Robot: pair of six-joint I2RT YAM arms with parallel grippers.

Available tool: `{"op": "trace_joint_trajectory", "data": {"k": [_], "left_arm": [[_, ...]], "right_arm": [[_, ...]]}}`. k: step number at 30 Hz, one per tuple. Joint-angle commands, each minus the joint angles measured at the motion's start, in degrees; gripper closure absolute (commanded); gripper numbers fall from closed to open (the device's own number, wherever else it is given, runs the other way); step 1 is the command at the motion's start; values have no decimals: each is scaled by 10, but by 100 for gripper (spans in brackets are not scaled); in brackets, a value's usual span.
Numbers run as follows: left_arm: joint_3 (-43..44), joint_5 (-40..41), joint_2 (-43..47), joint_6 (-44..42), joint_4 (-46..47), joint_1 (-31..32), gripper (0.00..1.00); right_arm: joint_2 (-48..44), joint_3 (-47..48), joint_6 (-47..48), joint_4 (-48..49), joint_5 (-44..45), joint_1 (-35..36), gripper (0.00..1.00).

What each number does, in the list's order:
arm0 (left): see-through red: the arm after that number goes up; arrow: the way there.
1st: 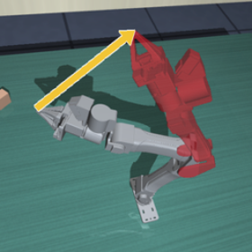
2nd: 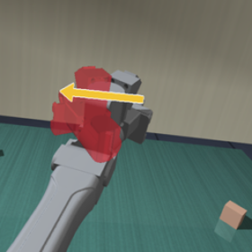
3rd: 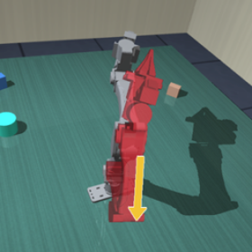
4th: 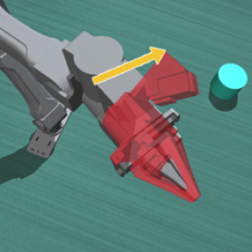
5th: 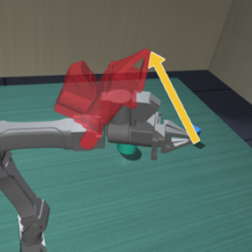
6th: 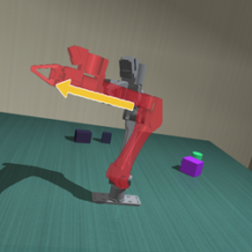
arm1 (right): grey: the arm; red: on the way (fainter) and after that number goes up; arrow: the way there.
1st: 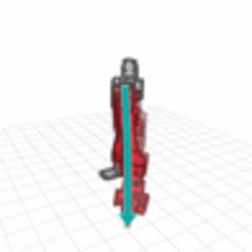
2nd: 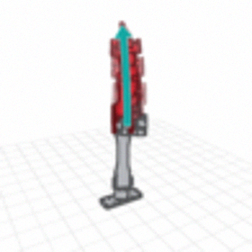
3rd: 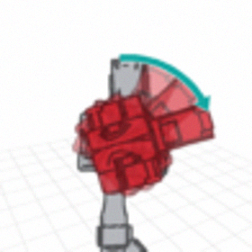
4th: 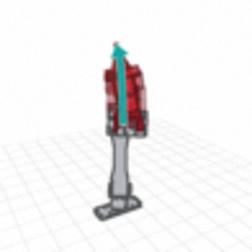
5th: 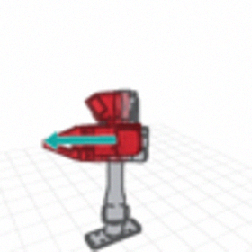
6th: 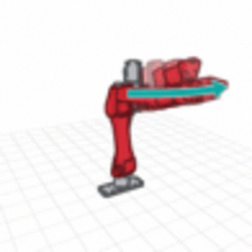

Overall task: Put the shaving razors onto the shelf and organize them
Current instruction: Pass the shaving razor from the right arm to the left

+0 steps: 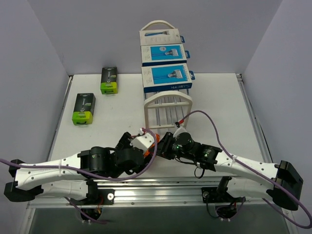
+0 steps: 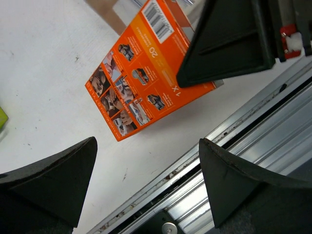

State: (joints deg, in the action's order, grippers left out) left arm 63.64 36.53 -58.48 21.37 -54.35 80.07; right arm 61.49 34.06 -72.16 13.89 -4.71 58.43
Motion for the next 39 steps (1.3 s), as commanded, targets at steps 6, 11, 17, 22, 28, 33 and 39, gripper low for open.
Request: {"op": "trace_joint_trajectory", "data": {"k": [6,11,17,22,28,33,39], "left_arm": [[4,76,-2,-27,5,72,6],[0,85,-28,-35,22,107,6],[-2,93,-75,-31,27,127,6],[0,121,-101,-12,9,127,6],[18,177,-140,31,-52,127,6],[30,223,-168,52,-83,134,6],[47,263,-193,116,-143,135,39]], "right_arm": [[-8,36,29,18,-79,-29,100],[-7,55,35,5,-102,-34,100],[-33,50,26,-5,-101,-34,100],[-54,44,21,-11,-108,-35,100],[-60,68,40,-43,-149,-36,100],[-62,72,40,-45,-171,-36,100],[-70,42,18,-12,-185,-36,100]]}}
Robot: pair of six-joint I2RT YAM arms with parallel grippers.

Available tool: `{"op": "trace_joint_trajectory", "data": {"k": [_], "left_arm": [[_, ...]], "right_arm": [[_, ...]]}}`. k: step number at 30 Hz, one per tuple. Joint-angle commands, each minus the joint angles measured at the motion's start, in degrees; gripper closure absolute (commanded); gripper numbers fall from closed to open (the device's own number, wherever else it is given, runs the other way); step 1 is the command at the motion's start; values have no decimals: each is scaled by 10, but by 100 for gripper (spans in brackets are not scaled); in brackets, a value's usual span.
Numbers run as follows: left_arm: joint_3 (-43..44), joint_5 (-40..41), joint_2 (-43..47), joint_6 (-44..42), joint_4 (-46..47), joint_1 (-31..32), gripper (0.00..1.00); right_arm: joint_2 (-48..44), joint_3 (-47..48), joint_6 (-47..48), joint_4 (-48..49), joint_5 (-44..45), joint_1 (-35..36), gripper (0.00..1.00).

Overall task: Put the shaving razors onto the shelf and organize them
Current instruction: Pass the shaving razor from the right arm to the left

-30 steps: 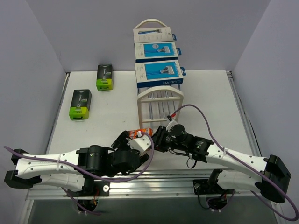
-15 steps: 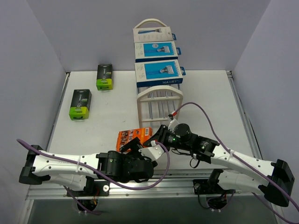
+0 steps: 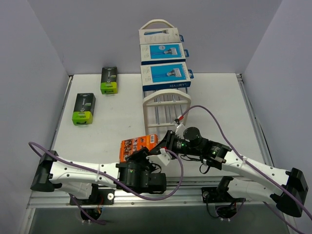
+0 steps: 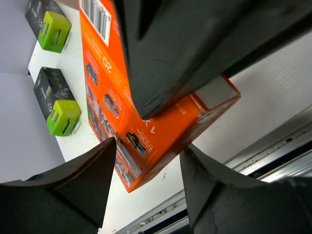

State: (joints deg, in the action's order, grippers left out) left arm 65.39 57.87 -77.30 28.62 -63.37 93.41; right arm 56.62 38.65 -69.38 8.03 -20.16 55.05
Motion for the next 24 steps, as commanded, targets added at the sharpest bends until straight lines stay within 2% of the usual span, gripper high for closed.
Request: {"op": "trace_joint_trajectory", "data": {"k": [1,3,4,5,6,7,8,9,11,13,14,15,17,20,24], "left_arm": [[31,55,-9,58,-59,3,45],[35,64,-14,73,-79,8,56],[40,71,-20,90,-87,10,68],[41,72,-23,96,-93,10,73],[43,73,-25,100,-100,10,78],[44,74,-31,105,-104,9,88],[47,74,-35,112,-113,10,93],[49,75,-42,117,-117,10,97],[56,77,-51,137,-136,10,98],[60,80,-59,158,-144,10,98],[60,78,-60,159,-145,10,98],[62,77,-61,162,-147,11,98],[65,72,-57,165,-142,12,98],[68,59,-37,159,-119,13,98],[55,29,27,158,-55,13,98]], "right_arm": [[-21,-7,-12,48,-30,-2,100],[-22,-9,-11,51,-30,-2,100],[-23,-11,-13,52,-30,-2,100],[-25,-12,-15,54,-30,-1,96],[-27,-13,-15,53,-27,-1,80],[-30,-12,-17,52,-24,-2,79],[-34,-14,-18,50,-22,-1,79],[-40,-15,-19,48,-12,-2,72],[-44,-16,-20,41,-2,-2,60],[-49,-24,-24,46,4,-3,57],[-51,-26,-29,44,6,-3,52],[-56,-26,-28,38,10,-3,38],[-64,-25,-25,16,30,-3,26],[-81,-31,-22,4,50,-6,17],[-103,-57,-32,19,62,-18,14]]}}
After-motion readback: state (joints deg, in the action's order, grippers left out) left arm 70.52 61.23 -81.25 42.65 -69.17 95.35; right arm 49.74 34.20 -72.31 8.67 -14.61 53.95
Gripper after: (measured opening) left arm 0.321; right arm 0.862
